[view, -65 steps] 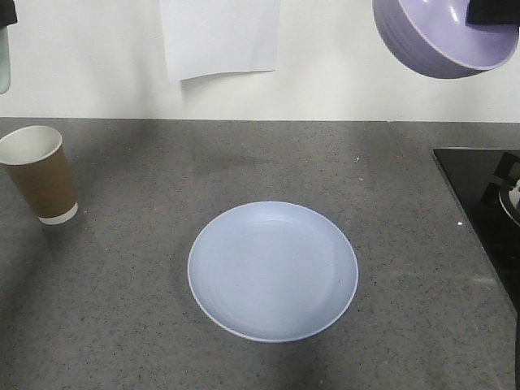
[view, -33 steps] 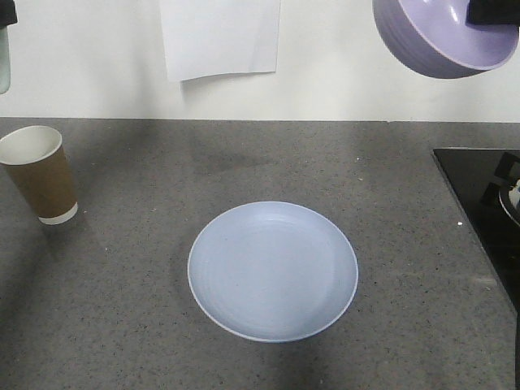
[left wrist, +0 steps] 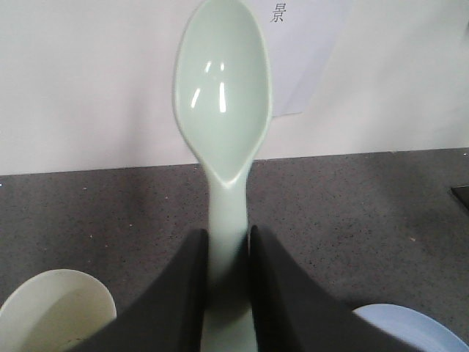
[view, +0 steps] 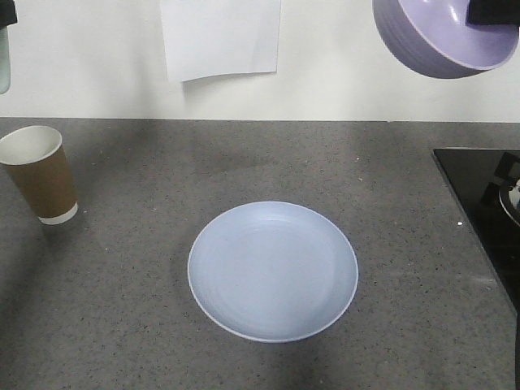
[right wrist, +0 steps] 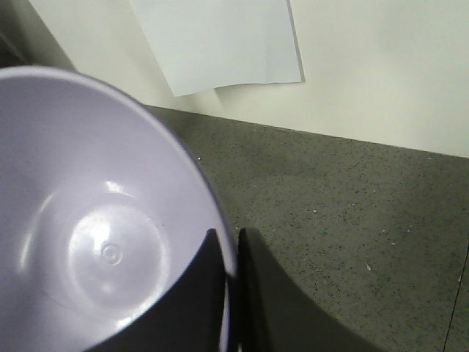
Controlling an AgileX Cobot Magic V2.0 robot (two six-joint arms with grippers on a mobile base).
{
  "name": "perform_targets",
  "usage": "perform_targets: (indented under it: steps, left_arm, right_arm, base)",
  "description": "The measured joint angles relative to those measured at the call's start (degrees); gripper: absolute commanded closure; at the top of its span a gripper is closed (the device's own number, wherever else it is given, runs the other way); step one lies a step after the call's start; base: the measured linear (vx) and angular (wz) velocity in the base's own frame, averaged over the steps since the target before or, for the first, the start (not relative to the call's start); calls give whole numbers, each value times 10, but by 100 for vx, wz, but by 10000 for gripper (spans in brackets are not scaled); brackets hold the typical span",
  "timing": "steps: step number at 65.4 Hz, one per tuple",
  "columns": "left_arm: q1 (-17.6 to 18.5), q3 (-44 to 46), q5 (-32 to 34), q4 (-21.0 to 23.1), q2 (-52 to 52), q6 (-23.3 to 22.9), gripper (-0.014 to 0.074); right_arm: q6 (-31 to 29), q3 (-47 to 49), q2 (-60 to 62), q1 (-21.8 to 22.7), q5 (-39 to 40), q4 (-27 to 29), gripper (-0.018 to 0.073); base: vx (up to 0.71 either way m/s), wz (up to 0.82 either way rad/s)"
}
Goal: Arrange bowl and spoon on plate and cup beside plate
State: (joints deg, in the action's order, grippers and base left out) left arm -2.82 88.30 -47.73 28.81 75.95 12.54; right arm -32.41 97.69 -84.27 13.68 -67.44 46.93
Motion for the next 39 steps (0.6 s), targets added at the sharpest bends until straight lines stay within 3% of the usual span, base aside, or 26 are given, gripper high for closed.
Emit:
perform_targets:
  steps: [39]
  left_arm:
    - [0, 0, 0, 0, 0, 0, 602]
  right_arm:
    - [0, 0, 0, 0, 0, 0, 564]
  base:
    - [0, 0]
